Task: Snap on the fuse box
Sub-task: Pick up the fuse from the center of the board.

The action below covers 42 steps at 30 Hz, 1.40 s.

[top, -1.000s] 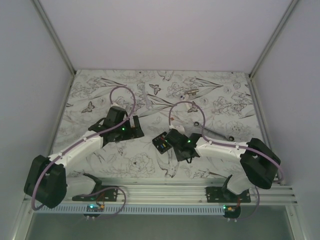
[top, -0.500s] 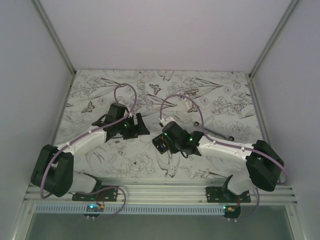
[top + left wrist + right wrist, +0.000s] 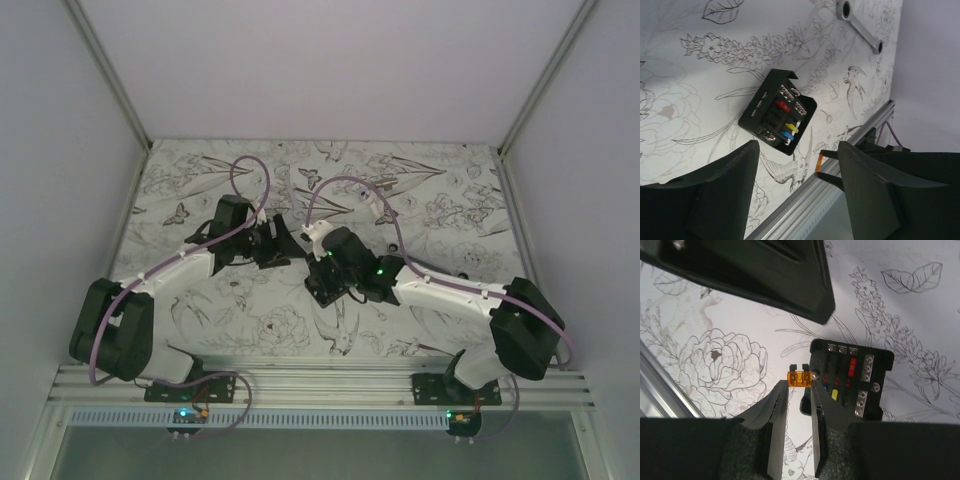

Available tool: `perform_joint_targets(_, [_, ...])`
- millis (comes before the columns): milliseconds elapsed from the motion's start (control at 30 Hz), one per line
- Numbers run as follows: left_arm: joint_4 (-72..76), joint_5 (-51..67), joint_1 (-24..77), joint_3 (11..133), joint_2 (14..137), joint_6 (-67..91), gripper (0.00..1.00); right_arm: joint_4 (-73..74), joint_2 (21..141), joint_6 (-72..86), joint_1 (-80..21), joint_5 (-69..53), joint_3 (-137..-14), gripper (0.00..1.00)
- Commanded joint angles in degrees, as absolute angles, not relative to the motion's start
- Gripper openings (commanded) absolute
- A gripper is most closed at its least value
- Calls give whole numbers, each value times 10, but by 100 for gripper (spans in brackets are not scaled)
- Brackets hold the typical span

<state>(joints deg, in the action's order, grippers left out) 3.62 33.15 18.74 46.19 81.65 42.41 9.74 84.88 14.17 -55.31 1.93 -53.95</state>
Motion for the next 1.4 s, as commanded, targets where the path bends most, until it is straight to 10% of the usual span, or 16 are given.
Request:
perform_joint_targets(0, [60,378,185,470,817,438,64,45,858,121,-546,-22,-557,26])
perform_joint_targets(1367, [82,412,202,428,787,457,15,-44,876,160,-498,-96,-541,26])
